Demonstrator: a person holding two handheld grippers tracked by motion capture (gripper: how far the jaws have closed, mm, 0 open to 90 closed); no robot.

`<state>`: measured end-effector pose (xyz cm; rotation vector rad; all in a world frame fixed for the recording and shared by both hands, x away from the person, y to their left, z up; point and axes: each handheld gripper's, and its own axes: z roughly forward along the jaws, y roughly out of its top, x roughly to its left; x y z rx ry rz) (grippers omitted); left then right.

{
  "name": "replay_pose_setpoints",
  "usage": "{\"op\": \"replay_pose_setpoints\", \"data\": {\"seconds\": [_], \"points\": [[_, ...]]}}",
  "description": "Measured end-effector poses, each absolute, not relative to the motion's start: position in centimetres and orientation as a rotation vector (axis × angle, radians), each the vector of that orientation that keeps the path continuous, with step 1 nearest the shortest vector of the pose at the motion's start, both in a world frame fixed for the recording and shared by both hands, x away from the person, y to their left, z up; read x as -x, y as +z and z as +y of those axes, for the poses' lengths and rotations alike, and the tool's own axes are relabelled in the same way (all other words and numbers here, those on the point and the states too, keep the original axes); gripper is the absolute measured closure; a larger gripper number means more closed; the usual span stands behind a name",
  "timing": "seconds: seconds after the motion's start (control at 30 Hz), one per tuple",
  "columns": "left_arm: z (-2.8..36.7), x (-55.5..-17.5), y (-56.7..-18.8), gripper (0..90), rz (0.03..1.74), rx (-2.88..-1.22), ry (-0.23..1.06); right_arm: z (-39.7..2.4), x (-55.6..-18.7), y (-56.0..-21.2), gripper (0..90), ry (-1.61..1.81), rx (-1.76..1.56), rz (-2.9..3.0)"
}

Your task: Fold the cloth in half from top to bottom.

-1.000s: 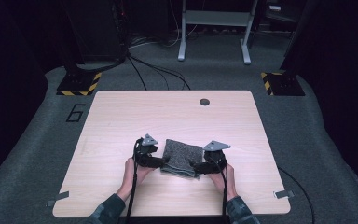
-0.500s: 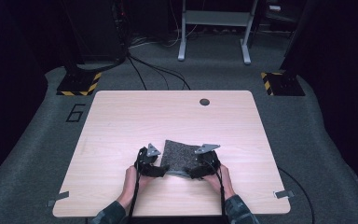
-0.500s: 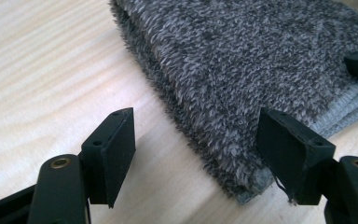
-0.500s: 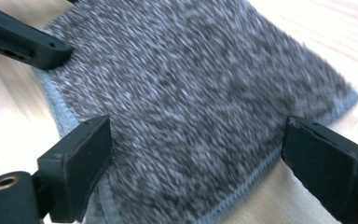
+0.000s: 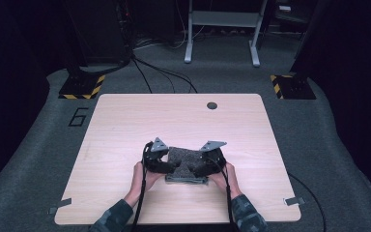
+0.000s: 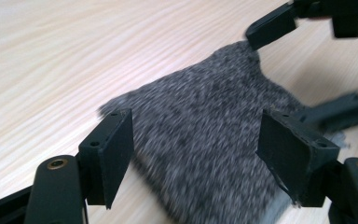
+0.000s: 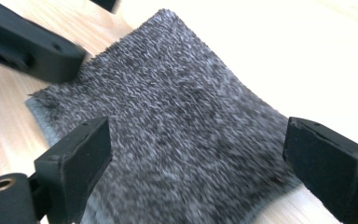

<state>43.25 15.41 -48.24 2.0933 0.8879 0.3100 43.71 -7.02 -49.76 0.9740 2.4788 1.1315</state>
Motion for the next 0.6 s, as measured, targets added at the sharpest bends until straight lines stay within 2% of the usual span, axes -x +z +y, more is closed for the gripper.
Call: {"op": "replay_pose_setpoints", "data": {"seconds": [0.27,0.6], "points": [[14.9,-44.6,-51.6,27.0,0.938,-2.15,0.237,-6.2,-45.2,-51.7,6.0,1.069,-1.02,2.535],[15.5,-45.2,-52.0,27.9,0.952,-2.111,0.283,-5.5,-47.2,-51.7,6.4,1.02,-0.965,2.56]]}}
